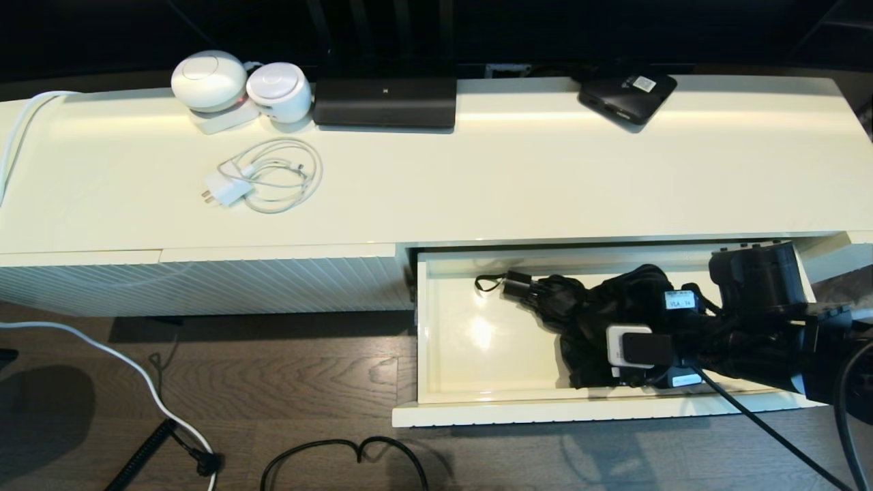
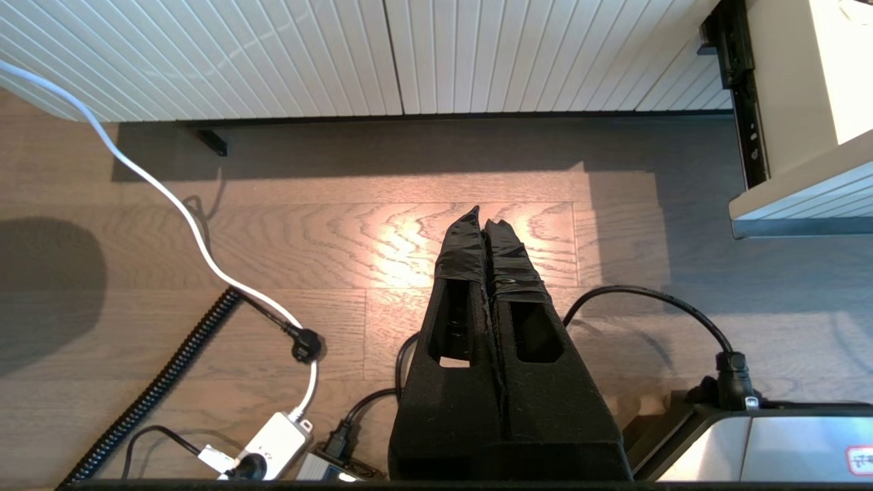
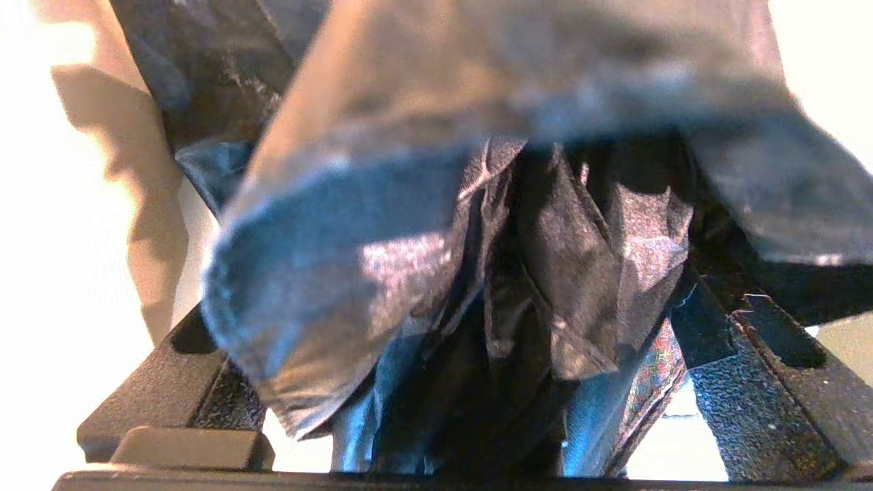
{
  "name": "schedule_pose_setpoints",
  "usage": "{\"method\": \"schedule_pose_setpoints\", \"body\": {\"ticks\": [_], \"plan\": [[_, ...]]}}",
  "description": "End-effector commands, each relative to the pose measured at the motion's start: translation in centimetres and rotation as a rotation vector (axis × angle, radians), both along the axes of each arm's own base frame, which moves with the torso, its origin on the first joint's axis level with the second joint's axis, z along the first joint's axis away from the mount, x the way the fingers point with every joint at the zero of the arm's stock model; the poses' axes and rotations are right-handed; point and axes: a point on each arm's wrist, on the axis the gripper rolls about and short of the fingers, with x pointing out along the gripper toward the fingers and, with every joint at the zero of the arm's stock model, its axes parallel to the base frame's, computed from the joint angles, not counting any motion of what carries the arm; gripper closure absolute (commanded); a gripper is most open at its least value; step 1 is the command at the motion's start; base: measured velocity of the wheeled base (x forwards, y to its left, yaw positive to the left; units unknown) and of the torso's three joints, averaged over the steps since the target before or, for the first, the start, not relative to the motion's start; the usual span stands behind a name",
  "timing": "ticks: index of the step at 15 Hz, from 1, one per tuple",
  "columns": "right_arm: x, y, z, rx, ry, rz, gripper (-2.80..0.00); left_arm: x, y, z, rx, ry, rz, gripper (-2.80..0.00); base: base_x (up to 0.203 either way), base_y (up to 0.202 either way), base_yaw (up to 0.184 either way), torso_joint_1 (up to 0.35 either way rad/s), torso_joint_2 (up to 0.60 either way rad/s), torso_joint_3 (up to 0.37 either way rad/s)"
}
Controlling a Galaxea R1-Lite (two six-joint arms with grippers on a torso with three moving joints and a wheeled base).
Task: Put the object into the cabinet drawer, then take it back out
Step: Take the umbrella out of the drawer and put it on the table
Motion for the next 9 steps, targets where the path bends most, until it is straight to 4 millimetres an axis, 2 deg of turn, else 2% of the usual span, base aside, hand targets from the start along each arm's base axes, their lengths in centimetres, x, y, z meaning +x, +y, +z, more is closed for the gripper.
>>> {"method": "schedule_pose_setpoints", "body": {"ticks": [1,3,4,5,9], "plan": [[0.25,0.08,-0.29,-0.008,0.004,0.004,-2.8,-0.01,0.0,0.0,-0.002,-0.002,0.0,0.0,0.0,0.0,0.0,0.0,0.0,0.0],[0.3,0.14,-0.37,-0.008,0.005,0.006,-2.8,-0.01,0.0,0.0,0.0,-0.002,0.0,0.0,0.0,0.0,0.0,0.0,0.0,0.0],[0.3,0.14,-0.36,-0.008,0.004,0.006,-0.24,-0.01,0.0,0.0,0.0,-0.002,0.0,0.0,0.0,0.0,0.0,0.0,0.0,0.0],[0.27,0.14,-0.41,-0.009,0.006,0.006,0.0,-0.01,0.0,0.0,0.0,-0.002,0.0,0.0,0.0,0.0,0.0,0.0,0.0,0.0],[0.03,0.06,-0.03,0.0,-0.002,0.001,0.0,-0.01,0.0,0.0,-0.002,-0.002,0.0,0.0,0.0,0.0,0.0,0.0,0.0,0.0]]}}
